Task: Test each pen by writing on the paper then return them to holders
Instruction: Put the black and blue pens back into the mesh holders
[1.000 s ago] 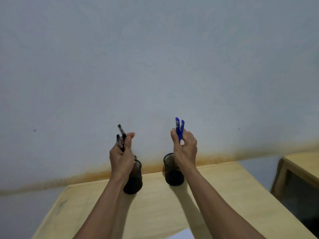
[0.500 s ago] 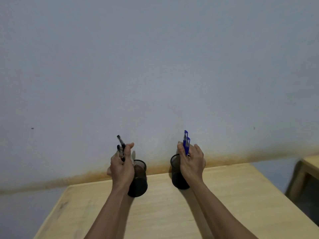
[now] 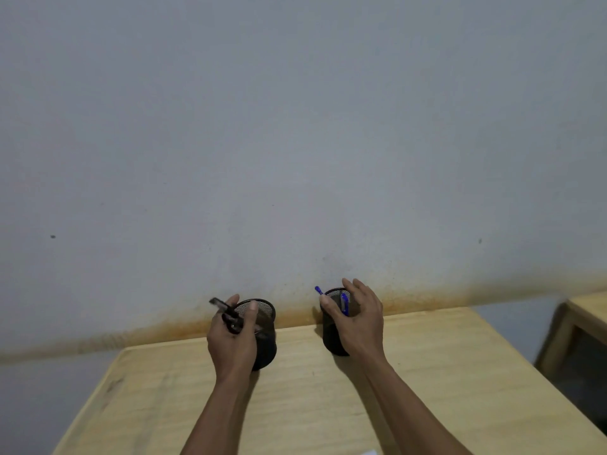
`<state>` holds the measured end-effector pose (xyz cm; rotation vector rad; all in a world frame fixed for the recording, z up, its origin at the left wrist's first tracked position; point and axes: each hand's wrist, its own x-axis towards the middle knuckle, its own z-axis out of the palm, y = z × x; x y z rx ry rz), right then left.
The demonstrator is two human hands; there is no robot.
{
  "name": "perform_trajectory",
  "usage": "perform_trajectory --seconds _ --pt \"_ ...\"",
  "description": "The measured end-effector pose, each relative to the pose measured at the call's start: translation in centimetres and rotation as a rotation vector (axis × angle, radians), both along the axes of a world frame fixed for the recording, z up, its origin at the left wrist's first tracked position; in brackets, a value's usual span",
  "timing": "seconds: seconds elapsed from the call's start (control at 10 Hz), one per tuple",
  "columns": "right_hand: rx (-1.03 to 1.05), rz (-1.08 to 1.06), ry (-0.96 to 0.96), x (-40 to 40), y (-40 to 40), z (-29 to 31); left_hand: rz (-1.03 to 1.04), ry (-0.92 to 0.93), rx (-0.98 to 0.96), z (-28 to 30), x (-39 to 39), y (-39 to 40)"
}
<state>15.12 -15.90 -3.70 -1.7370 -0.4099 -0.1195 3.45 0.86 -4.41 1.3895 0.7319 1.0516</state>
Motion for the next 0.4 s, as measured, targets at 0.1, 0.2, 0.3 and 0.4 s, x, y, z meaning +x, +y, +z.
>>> perform_trajectory --seconds 0.1,0.2,0.3,0.4 --pt "0.020 -0.004 -0.022 -0.1 -0.2 -0.1 0.002 0.003 0.019 0.5 -0.3 -0.1" --pt "0.019 0.002 -0.023 -0.2 -0.4 0.3 -0.001 -0.013 0.006 0.9 -0.7 -0.1" --pt "0.025 0.021 -0.029 -0.2 -0.6 0.6 -0.015 -0.033 0.010 1.1 -0.9 0.0" --pt "0.024 0.030 -0.018 -0.6 -1.0 0.9 -0.001 -0.010 0.025 1.2 -1.5 0.0"
